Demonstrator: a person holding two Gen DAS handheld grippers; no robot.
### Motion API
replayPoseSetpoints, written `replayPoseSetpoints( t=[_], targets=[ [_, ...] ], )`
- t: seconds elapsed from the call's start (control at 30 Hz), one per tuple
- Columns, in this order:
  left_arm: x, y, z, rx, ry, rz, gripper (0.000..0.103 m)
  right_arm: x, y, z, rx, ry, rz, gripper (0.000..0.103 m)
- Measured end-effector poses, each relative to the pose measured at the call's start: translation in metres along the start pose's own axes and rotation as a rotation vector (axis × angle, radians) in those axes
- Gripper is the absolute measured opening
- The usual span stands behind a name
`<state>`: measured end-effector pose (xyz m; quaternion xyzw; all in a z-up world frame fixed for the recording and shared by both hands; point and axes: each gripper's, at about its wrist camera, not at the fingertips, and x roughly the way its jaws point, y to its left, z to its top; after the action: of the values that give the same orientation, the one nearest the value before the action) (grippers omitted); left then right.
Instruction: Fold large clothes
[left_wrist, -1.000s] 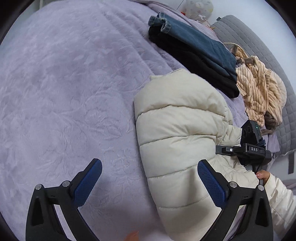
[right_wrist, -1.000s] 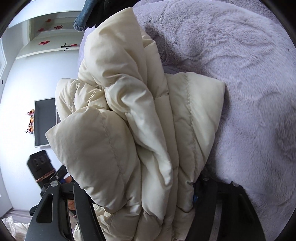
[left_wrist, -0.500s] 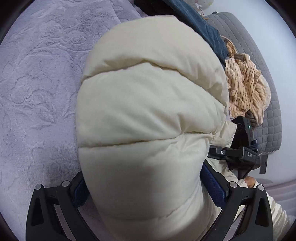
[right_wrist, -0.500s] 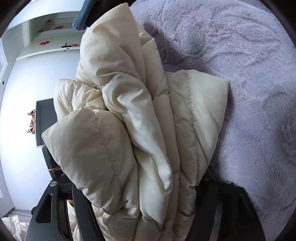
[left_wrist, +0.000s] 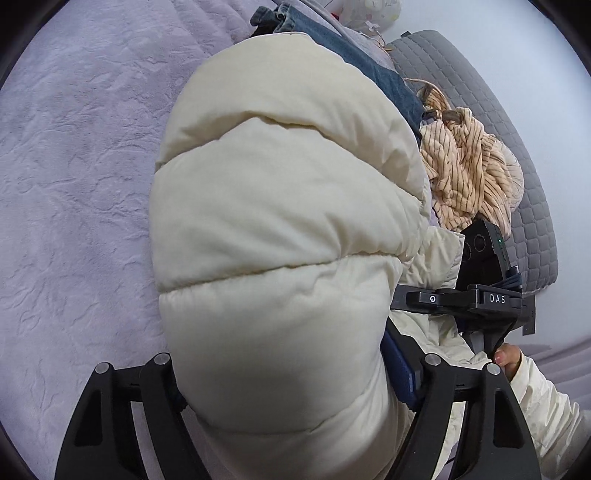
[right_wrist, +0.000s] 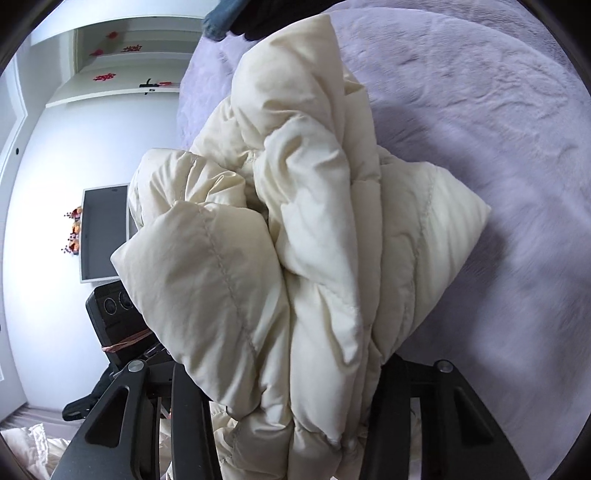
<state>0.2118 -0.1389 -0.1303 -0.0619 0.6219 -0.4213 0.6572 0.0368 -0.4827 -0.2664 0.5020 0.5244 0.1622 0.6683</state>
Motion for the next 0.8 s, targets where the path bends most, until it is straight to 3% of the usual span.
replayPoseSetpoints(
  t=[0.2,0.4,0.6,0.8],
  targets=[
    [-0.06,0.029,-0.041,-0.032,-0.029,0.057,0.081,0.042,0.032,-0.034,-0.03,0.046,0.027,0.047],
    [-0.097,0.085,-0.091,-0.102,-0.029,0.133,0.081,0.108,0.044,-0.067,-0.03,0.124,0.042,0.047],
    [-0.08,0.131,-0.114,-0.163,-0.022,0.201,0.085,0.157,0.025,-0.073,-0.001,0.135,0.016,0.047],
    [-0.064,0.135,-0.114,-0.159,-0.028,0.239,0.09,0.151,0.009,-0.068,0.02,0.128,-0.062,0.057]
  ],
)
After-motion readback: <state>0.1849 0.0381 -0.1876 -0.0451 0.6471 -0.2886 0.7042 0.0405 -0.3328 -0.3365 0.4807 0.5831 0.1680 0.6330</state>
